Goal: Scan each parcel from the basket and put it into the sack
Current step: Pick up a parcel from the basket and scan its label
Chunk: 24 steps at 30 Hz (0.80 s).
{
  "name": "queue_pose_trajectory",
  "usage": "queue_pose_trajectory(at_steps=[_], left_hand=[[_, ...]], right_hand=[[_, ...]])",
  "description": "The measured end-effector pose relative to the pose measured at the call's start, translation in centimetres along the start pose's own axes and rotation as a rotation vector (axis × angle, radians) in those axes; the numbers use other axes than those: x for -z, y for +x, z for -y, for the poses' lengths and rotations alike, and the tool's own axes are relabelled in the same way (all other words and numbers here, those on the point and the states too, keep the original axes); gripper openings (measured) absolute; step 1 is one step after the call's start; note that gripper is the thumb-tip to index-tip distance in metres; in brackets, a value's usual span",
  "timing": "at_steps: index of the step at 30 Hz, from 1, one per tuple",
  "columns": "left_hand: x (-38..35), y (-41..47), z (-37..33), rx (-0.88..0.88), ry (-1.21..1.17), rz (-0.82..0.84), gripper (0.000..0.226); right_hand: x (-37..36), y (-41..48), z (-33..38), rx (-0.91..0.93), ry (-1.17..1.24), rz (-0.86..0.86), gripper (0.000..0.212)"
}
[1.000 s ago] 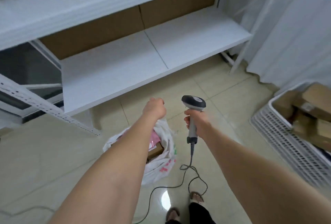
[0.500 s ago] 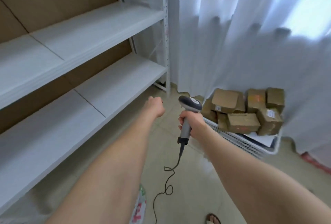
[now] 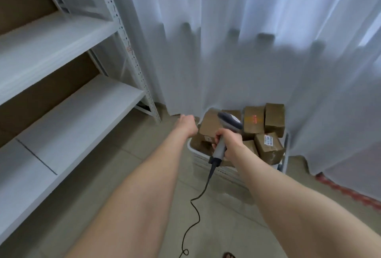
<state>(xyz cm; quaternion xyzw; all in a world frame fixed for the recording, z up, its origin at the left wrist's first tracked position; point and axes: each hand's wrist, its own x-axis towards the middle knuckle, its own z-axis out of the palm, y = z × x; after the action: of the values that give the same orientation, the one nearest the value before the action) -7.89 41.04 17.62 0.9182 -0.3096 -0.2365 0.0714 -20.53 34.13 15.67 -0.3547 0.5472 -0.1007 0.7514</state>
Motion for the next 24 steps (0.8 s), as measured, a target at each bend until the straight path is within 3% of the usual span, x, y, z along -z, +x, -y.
queue_pose_trajectory(at_steps=[9,13,17,24], left_hand=[[-5.7,14.7,-4.6,0.052,-0.016,0.114,0.046],[-9.2,23.1,-4.7,0.090,-0.033,0.168,0.048],[-13.4,31.4,-4.1,0.144,-0.072,0.253,0.042],[-18.9,40.8,-2.5,0.297,-0.169,0.332,0.063]], right_hand=[[3.5,14.9,5.5,-0.094,0.048,-0.116,0.015],[3.3,22.5,6.7,-0.147,0.050,-0.192,0.037],[2.7,30.6,7.2,-0.198,0.022,-0.253,0.033],[1.5,41.3,7.0,-0.241,-0.049,-0.366,0.029]])
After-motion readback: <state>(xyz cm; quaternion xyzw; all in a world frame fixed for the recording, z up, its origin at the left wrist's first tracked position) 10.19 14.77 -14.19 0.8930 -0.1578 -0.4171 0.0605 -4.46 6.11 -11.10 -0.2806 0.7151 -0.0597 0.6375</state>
